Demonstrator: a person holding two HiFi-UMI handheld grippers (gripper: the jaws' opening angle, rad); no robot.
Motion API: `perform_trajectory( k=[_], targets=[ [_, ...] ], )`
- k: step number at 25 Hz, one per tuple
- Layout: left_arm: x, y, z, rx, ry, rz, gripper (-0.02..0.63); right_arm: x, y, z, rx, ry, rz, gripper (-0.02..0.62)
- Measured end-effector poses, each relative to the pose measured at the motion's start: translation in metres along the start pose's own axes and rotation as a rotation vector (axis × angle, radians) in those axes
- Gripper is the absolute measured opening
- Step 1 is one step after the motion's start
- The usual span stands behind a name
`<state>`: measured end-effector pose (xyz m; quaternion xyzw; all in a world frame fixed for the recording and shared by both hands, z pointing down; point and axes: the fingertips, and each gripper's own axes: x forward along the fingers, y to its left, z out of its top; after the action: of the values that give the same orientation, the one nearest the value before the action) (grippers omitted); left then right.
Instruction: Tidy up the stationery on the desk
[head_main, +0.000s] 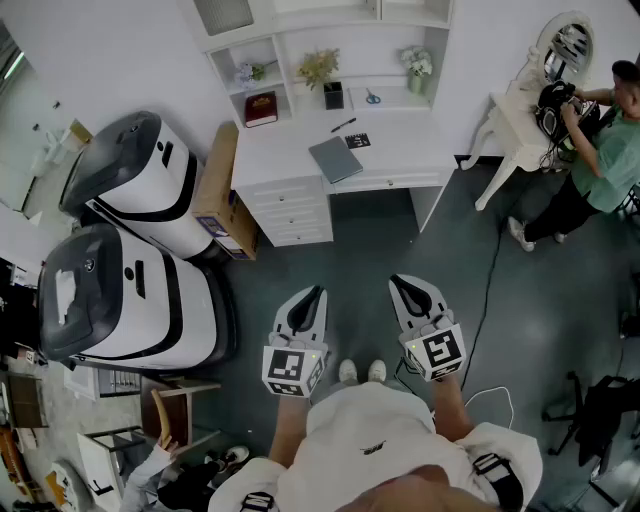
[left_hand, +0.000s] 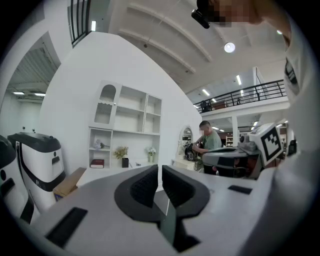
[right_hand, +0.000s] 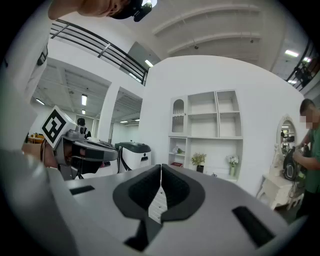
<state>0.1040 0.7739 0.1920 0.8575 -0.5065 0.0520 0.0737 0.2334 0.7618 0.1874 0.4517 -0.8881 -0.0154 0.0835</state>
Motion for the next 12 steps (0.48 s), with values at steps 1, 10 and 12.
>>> perform_trajectory(
  k=[1, 10, 12],
  targets=[
    [0.000, 0.004, -0.001, -0.001, 0.001, -0.002, 0.000, 0.004, 0.004, -0.001, 0.002, 0.002, 0.001, 0.000],
    [0.009, 0.037, 0.000, 0.016, -0.006, -0.047, 0.000, 0.035, 0.015, -0.004, -0.024, 0.027, -0.084, 0.002],
    [0.014, 0.043, -0.002, 0.020, -0.005, -0.057, 0.000, 0.039, 0.017, -0.004, -0.024, 0.028, -0.093, 0.002]
  ],
)
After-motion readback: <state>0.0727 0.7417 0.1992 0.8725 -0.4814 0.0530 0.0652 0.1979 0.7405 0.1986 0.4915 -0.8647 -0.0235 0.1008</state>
